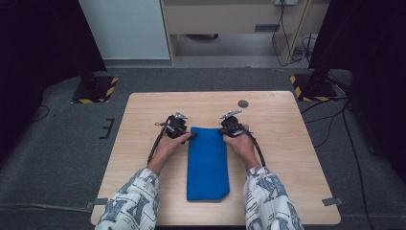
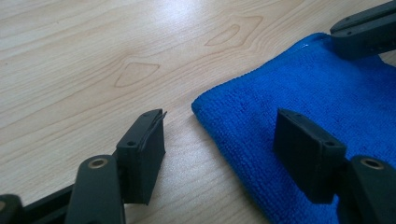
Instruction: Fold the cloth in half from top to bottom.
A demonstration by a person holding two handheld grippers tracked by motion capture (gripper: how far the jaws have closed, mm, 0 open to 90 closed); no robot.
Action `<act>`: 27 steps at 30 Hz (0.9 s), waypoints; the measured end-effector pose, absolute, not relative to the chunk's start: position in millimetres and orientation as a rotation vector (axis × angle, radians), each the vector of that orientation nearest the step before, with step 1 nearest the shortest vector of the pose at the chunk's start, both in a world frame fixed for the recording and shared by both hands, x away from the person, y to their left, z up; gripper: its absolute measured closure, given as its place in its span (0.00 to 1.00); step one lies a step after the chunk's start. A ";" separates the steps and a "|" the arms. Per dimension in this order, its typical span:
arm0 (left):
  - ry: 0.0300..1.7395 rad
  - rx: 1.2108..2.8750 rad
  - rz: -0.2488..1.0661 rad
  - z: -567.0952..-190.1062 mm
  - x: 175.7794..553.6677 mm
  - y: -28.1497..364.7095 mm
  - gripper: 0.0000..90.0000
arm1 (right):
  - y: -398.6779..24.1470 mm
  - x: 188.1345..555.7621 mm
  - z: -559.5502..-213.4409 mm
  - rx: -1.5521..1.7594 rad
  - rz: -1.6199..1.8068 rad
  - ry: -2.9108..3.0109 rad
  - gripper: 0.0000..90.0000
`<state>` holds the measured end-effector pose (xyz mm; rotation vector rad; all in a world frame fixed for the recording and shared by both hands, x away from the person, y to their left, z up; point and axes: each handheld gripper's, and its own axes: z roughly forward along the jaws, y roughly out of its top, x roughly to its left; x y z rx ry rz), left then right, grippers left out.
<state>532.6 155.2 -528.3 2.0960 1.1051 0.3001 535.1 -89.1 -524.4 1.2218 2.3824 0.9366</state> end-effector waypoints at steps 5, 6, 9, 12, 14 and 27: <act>1.101 2.092 0.319 -529.2 533.6 154.1 0.39 | -88.4 534.7 -524.2 1.208 0.927 2.385 0.95; 1.092 2.100 0.326 -529.1 533.3 153.5 0.41 | -88.3 534.7 -524.2 1.207 0.927 2.385 0.95; 1.070 2.119 0.335 -528.5 531.6 150.2 0.50 | -88.0 534.5 -524.2 1.204 0.924 2.385 0.96; 1.058 2.130 0.339 -528.0 530.1 147.4 0.61 | -88.4 534.9 -524.1 1.209 0.927 2.387 0.96; 1.058 2.130 0.331 -527.8 529.6 146.6 0.67 | -88.7 535.2 -524.2 1.209 0.930 2.389 0.96; 1.092 2.124 0.310 -526.2 528.5 142.1 0.96 | -90.2 536.1 -524.0 1.231 0.952 2.391 0.97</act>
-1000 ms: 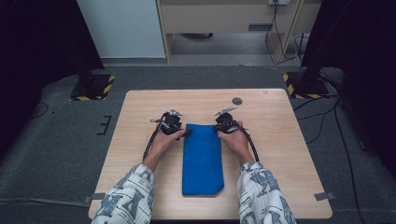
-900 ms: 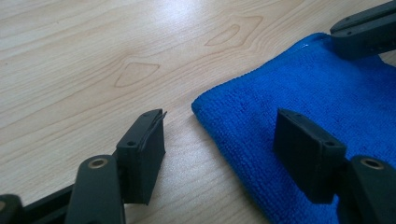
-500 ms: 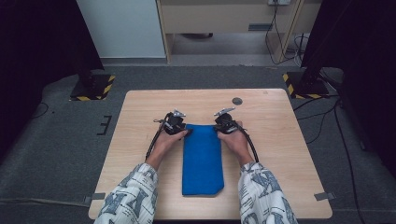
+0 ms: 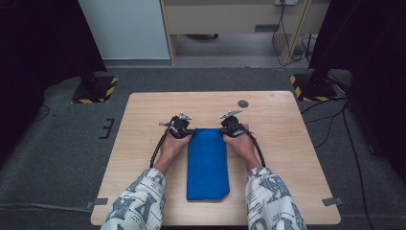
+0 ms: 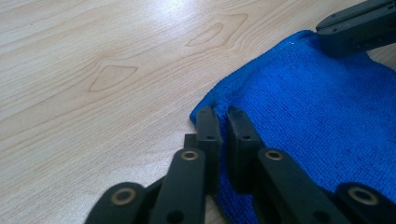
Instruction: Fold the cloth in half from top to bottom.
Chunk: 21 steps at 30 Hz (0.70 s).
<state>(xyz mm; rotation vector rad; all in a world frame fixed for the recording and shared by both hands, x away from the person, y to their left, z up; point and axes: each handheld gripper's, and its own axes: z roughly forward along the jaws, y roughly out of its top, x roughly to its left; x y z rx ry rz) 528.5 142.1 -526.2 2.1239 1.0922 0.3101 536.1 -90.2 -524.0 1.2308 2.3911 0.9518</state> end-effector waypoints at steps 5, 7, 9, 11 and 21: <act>1.077 2.107 0.336 -522.2 528.0 140.5 0.97 | -92.3 536.4 -521.5 1.238 0.972 2.386 0.97; 1.076 2.098 0.331 -520.9 527.9 140.7 0.97 | -95.0 537.5 -519.2 1.248 0.986 2.376 0.97; 1.080 2.087 0.330 -519.4 527.2 140.5 0.97 | -96.5 537.7 -516.2 1.260 1.001 2.369 0.97; 1.074 2.087 0.338 -517.0 526.6 140.4 0.97 | -96.5 537.4 -513.7 1.253 1.002 2.371 0.97; 1.066 2.058 0.352 -505.9 525.6 142.9 0.98 | -96.7 536.2 -505.3 1.243 1.026 2.353 0.97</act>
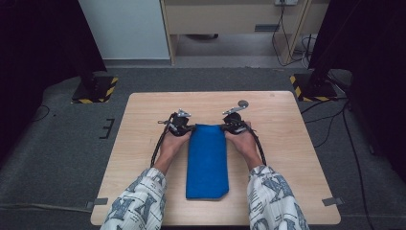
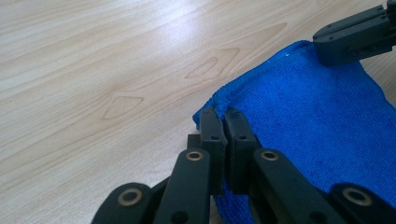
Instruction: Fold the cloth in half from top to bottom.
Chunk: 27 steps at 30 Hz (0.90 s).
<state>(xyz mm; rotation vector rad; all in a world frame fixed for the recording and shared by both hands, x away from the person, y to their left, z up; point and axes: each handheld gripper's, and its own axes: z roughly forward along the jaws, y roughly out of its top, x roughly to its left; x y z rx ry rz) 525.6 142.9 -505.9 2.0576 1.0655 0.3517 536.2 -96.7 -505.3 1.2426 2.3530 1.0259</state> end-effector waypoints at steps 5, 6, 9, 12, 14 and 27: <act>1.060 2.033 0.364 -493.5 529.8 143.4 0.98 | -97.5 537.9 -495.9 1.231 1.040 2.338 0.97; 1.055 2.032 0.370 -490.3 530.6 143.0 0.98 | -97.7 538.5 -493.4 1.233 1.047 2.333 0.97; 1.050 2.016 0.378 -483.8 532.4 143.8 0.98 | -99.1 541.9 -486.0 1.241 1.066 2.319 0.97; 1.047 2.011 0.386 -480.6 533.2 144.1 0.98 | -98.9 544.4 -480.9 1.239 1.071 2.312 0.97; 1.044 2.012 0.390 -478.4 533.5 144.2 0.98 | -98.8 545.5 -478.6 1.236 1.072 2.308 0.97; 1.042 1.992 0.416 -460.6 541.3 147.6 0.98 | -96.4 552.3 -462.4 1.236 1.131 2.262 0.97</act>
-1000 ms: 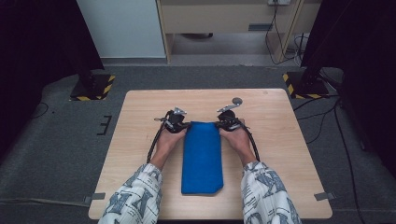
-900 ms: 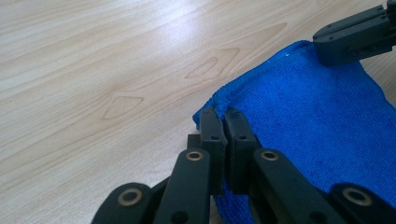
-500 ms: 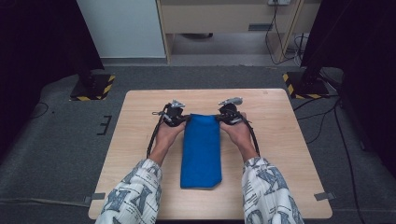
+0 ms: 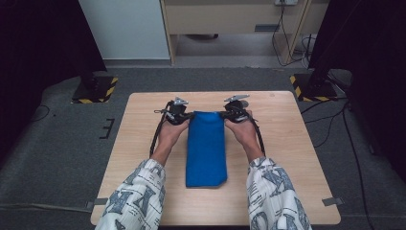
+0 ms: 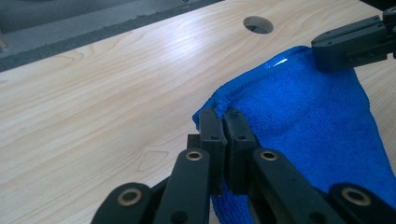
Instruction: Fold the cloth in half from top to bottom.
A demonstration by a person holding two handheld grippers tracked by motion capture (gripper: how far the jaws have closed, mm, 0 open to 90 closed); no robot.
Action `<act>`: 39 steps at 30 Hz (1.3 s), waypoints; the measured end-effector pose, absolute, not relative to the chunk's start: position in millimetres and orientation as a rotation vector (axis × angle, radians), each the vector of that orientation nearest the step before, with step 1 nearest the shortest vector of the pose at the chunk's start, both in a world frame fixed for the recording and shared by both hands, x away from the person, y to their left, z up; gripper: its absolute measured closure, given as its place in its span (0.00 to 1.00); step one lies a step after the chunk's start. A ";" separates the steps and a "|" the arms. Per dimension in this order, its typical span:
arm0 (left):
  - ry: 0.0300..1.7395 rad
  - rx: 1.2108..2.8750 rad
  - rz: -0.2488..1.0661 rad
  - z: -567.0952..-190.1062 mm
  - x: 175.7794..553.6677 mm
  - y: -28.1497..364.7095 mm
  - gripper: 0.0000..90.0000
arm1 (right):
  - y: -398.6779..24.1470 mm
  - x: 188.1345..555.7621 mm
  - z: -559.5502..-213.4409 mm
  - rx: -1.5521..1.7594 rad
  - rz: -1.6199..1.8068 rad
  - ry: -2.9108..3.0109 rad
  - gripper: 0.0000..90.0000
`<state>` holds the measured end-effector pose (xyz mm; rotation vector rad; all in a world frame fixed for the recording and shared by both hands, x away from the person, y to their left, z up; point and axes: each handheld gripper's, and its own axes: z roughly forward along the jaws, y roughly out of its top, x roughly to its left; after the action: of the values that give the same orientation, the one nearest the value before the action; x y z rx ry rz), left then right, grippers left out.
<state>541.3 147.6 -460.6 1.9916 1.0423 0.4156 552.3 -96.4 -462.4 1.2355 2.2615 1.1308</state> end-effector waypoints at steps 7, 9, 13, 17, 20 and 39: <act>1.033 1.985 0.419 -455.8 539.5 148.5 0.98 | -96.2 550.5 -459.1 1.217 1.136 2.257 0.97; 1.030 1.983 0.417 -454.8 537.9 147.9 0.98 | -96.9 548.6 -458.6 1.213 1.140 2.255 0.97; 1.014 1.996 0.422 -453.5 533.0 146.1 0.98 | -98.4 542.9 -458.6 1.208 1.153 2.249 0.97; 1.004 1.994 0.435 -450.6 525.1 144.5 0.98 | -98.1 535.0 -455.1 1.187 1.151 2.252 0.97; 1.002 1.996 0.439 -448.0 518.9 144.1 0.98 | -98.7 528.9 -451.9 1.169 1.150 2.250 0.97; 0.972 1.998 0.479 -433.4 487.6 146.0 0.98 | -106.0 495.9 -434.7 1.125 1.198 2.226 0.97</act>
<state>487.6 146.0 -433.4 1.9981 0.9722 0.4787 495.9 -106.0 -434.7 1.1247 2.2263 1.1977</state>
